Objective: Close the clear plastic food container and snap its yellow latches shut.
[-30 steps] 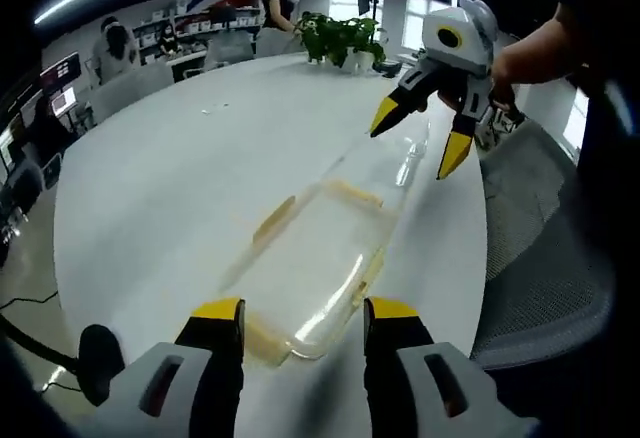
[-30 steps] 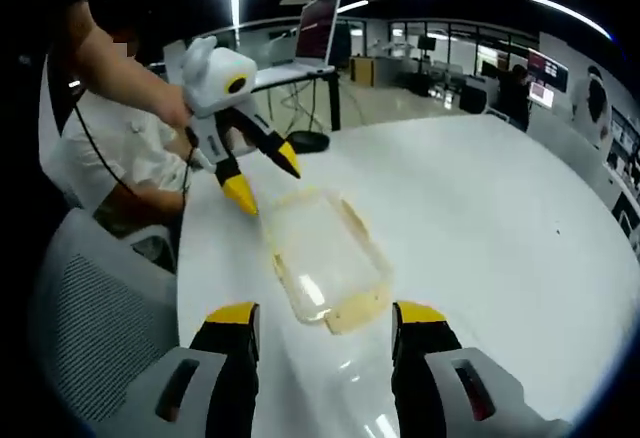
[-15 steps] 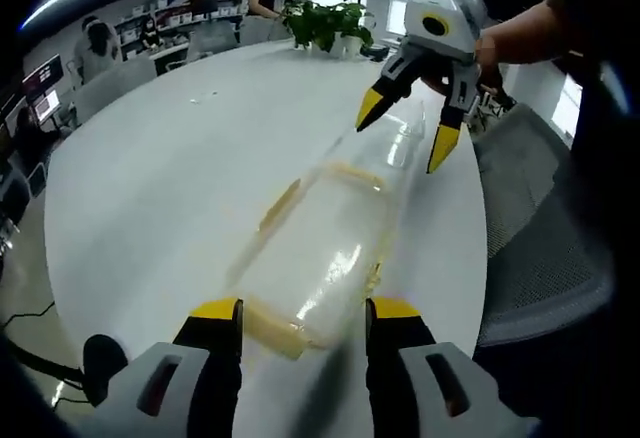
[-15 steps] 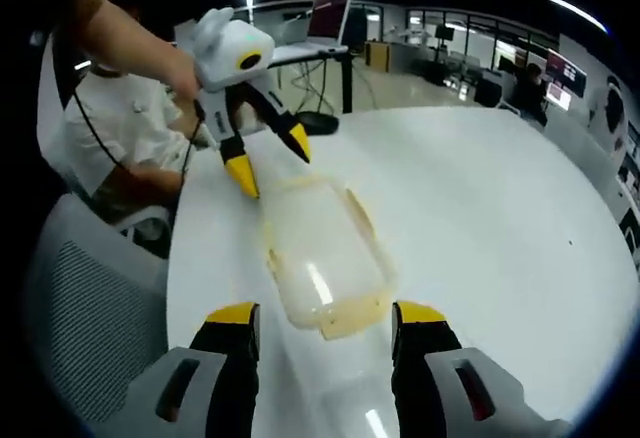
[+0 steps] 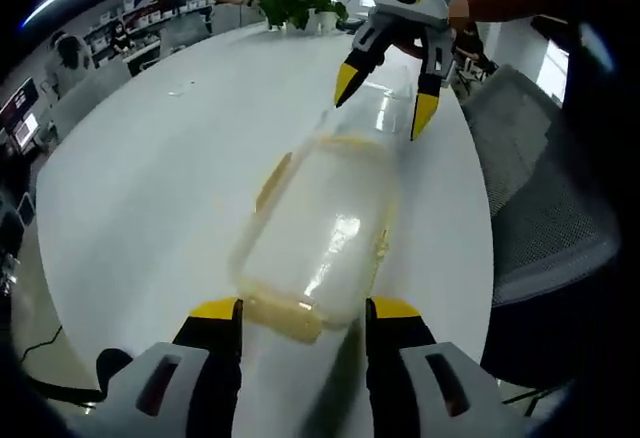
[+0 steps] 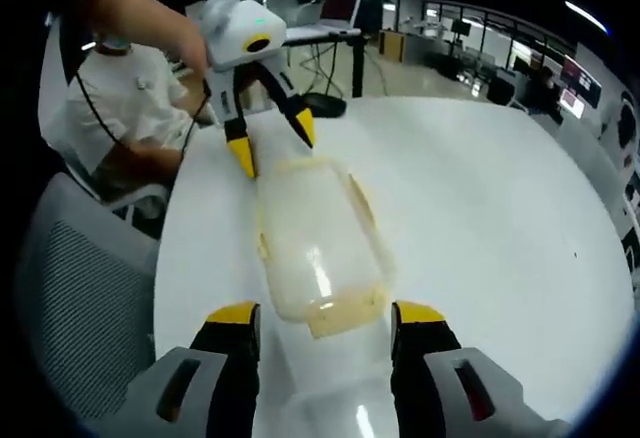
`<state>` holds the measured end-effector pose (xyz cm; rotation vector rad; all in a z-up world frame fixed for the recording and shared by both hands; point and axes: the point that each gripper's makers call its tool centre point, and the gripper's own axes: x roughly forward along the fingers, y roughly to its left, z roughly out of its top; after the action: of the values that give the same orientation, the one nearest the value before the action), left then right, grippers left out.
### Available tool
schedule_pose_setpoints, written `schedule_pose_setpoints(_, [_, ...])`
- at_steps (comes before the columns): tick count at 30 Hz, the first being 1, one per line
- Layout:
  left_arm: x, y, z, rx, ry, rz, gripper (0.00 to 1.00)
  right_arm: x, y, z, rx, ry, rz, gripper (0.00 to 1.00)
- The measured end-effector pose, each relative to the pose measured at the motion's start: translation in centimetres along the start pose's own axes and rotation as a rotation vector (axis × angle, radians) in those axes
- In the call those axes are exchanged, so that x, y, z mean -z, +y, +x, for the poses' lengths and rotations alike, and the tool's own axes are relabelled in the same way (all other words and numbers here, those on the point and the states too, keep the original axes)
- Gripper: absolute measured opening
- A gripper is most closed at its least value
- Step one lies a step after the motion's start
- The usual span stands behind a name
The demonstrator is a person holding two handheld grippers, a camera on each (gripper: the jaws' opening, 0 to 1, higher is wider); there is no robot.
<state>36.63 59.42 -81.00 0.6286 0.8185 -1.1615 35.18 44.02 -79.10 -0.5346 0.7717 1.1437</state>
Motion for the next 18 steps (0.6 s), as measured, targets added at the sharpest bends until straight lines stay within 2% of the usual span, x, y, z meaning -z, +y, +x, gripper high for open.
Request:
schedule_pose_setpoints(3, [0.0, 0.3, 0.1, 0.005, 0.010, 0.009, 0.50, 0.2, -0.3, 0.4, -0.007, 0.021, -0.020, 0.51])
schedule_pose_setpoints(8, [0.2, 0.9, 0.3, 0.011, 0.054, 0.095, 0.53, 0.3, -0.7, 0.8, -0.021, 0.044, -0.040, 0.51])
schedule_pose_setpoints(14, [0.0, 1.6, 0.7, 0.023, 0.063, 0.105, 0.54, 0.5, -0.8, 1.4, -0.045, 0.080, -0.073, 0.50])
schedule_pose_setpoints(18, [0.5, 1.1, 0.7, 0.076, 0.089, 0.109, 0.53, 1.1, -0.5, 1.8, -0.069, 0.116, -0.108, 0.50])
